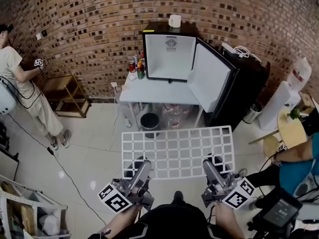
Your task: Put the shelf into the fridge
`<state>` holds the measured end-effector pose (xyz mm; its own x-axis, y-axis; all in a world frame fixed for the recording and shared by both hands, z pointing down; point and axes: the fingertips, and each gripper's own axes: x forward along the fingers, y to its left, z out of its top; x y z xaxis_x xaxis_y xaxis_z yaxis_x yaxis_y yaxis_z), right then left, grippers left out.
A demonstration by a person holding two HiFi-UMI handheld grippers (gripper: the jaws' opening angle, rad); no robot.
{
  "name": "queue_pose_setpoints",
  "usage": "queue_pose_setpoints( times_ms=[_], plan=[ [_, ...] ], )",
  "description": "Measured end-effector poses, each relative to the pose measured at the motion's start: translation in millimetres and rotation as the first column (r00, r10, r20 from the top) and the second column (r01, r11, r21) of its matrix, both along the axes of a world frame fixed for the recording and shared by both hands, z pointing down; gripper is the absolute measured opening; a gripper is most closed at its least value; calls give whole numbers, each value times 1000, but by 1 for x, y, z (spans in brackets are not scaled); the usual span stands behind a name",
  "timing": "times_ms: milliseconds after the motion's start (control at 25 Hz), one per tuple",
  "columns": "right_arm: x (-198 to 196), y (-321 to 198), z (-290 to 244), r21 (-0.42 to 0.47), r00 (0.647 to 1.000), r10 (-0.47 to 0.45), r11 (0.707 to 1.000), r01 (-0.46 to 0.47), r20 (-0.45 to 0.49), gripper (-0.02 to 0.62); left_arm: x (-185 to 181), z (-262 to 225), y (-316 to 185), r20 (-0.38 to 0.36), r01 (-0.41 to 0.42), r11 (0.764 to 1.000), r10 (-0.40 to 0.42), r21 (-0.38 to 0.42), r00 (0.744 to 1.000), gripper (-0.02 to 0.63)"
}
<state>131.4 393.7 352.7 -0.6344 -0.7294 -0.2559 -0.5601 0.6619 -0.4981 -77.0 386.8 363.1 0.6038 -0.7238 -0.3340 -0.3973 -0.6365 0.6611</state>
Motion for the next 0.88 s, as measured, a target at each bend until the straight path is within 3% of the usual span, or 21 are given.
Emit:
queue_pose_setpoints(
  times_ms=[880],
  plan=[
    [79,-94,2,11,998,-62,998,62,21,173,80,-2,-82,35,56,998,-55,-17,998,144]
  ],
)
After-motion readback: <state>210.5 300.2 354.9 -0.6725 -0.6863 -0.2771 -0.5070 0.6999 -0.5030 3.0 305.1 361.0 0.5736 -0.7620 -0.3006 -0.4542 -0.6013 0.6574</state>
